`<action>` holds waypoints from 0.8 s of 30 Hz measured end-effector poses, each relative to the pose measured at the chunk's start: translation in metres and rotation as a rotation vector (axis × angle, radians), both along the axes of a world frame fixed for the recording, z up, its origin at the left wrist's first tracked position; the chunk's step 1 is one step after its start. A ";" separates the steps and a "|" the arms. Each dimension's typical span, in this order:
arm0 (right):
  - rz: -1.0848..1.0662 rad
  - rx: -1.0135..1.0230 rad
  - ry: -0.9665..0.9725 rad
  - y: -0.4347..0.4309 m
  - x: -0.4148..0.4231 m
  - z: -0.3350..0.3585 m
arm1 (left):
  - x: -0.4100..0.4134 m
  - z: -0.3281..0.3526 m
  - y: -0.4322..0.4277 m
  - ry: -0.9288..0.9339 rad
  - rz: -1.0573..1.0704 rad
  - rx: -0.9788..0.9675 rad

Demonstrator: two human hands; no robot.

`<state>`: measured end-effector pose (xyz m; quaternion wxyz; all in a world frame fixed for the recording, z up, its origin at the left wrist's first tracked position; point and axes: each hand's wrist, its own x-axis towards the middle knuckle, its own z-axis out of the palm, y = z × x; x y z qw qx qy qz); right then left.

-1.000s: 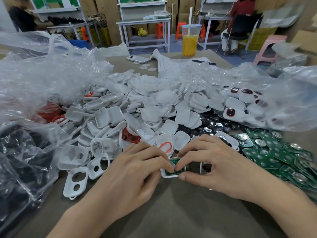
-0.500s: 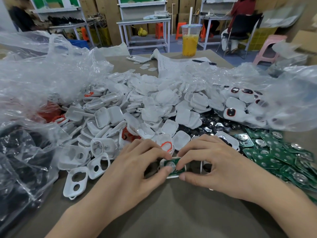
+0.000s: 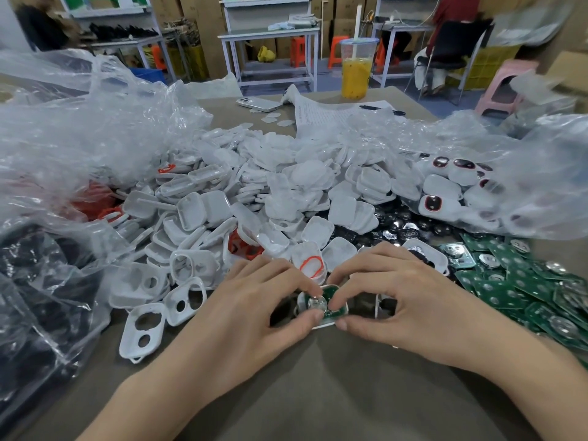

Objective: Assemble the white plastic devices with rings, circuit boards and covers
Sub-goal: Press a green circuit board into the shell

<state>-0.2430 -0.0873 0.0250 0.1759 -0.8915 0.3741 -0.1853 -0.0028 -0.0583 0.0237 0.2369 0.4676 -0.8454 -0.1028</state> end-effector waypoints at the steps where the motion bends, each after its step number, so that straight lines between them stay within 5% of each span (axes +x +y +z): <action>1: -0.002 0.002 -0.001 0.000 0.000 0.000 | 0.000 0.000 0.000 -0.003 -0.003 -0.006; 16: -0.005 -0.006 0.002 0.000 0.001 -0.002 | 0.001 0.002 0.000 -0.016 -0.004 -0.031; 24: -0.018 -0.032 -0.006 0.000 0.001 -0.003 | 0.001 0.004 -0.001 0.164 0.185 -0.184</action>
